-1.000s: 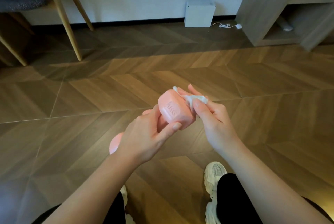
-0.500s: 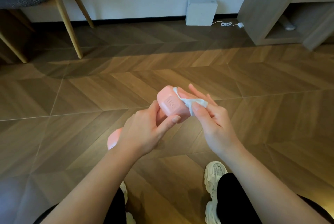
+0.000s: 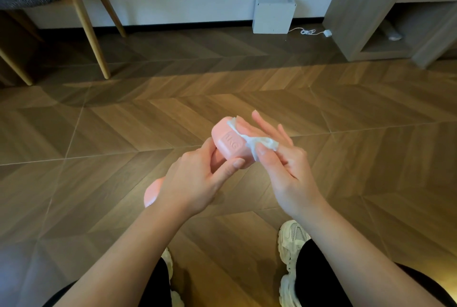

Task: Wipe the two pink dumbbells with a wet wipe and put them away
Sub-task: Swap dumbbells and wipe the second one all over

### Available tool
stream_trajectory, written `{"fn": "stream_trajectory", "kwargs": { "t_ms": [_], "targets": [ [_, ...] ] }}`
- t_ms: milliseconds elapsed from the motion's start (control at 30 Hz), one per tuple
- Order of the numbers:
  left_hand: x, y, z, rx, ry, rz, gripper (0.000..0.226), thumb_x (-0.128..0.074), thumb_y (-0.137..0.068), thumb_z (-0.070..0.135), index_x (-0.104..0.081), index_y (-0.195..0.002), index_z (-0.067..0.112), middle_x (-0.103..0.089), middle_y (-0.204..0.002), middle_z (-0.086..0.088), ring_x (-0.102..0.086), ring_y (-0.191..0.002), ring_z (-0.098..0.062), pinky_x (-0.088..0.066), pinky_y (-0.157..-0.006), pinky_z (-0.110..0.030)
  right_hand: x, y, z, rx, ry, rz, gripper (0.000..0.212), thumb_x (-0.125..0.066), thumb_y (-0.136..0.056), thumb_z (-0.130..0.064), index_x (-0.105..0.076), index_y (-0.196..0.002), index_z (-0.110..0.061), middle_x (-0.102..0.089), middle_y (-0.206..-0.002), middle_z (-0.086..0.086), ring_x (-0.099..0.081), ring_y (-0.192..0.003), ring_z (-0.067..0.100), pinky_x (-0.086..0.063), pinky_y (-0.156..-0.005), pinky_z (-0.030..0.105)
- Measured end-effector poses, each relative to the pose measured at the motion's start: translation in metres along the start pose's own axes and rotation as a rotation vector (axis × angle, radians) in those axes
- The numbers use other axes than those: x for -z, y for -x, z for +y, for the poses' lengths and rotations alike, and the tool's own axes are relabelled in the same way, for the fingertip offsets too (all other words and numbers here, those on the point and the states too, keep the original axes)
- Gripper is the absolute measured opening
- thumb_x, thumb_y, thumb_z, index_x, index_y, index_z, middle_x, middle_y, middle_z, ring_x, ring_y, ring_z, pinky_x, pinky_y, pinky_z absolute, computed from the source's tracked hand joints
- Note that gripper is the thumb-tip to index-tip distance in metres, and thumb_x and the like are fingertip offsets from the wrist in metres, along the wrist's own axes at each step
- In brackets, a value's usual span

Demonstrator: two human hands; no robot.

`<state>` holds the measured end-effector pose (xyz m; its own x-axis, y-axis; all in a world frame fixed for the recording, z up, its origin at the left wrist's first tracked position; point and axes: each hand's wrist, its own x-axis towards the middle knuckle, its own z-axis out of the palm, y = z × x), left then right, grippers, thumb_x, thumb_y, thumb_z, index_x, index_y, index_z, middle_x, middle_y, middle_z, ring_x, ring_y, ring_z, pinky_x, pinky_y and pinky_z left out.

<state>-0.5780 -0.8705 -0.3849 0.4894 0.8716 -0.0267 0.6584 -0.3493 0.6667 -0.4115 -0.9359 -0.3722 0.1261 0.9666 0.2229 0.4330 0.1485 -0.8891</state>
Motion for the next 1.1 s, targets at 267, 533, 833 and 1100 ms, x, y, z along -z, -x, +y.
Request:
{"fn": "stream_trajectory", "kwargs": {
  "t_ms": [267, 533, 833, 1100],
  "targets": [
    [-0.003, -0.001, -0.002, -0.009, -0.009, -0.028, 0.058, -0.023, -0.069, 0.088, -0.042, -0.097, 0.041, -0.055, -0.064, 0.013, -0.053, -0.063, -0.007, -0.034, -0.056, -0.031, -0.004, -0.009, 0.000, -0.024, 0.013, 0.004, 0.035, -0.037, -0.102, -0.031, -0.060, -0.127, -0.039, -0.058, -0.137, -0.020, -0.033, -0.142, -0.002, -0.005, -0.123, 0.048],
    [0.001, 0.001, -0.002, -0.073, -0.051, -0.044, 0.049, -0.025, -0.068, 0.087, -0.038, -0.088, 0.044, -0.051, -0.059, 0.014, -0.049, -0.058, -0.004, -0.029, -0.052, -0.023, -0.001, -0.014, 0.011, -0.095, -0.016, -0.004, 0.038, -0.036, -0.100, -0.026, -0.061, -0.125, -0.039, -0.059, -0.136, -0.023, -0.035, -0.140, -0.003, -0.006, -0.123, 0.045],
    [0.001, 0.001, -0.006, -0.070, 0.024, -0.009, 0.042, -0.032, -0.071, 0.083, -0.040, -0.084, 0.044, -0.049, -0.050, 0.014, -0.050, -0.056, -0.001, -0.024, -0.050, -0.024, -0.003, -0.016, 0.014, -0.207, -0.084, 0.002, 0.037, -0.033, -0.091, -0.051, -0.065, -0.108, -0.056, -0.058, -0.126, -0.036, -0.035, -0.139, -0.007, -0.012, -0.122, 0.049],
    [-0.001, -0.002, -0.010, 0.060, 0.277, 0.070, 0.047, -0.033, -0.073, 0.081, -0.048, -0.076, 0.037, -0.056, -0.057, 0.012, -0.053, -0.055, -0.003, -0.038, -0.057, -0.029, -0.001, -0.004, 0.011, -0.161, -0.074, 0.009, 0.035, -0.038, -0.098, -0.035, -0.065, -0.121, -0.038, -0.059, -0.137, -0.016, -0.034, -0.140, -0.005, -0.013, -0.123, 0.048]
  ]
}}
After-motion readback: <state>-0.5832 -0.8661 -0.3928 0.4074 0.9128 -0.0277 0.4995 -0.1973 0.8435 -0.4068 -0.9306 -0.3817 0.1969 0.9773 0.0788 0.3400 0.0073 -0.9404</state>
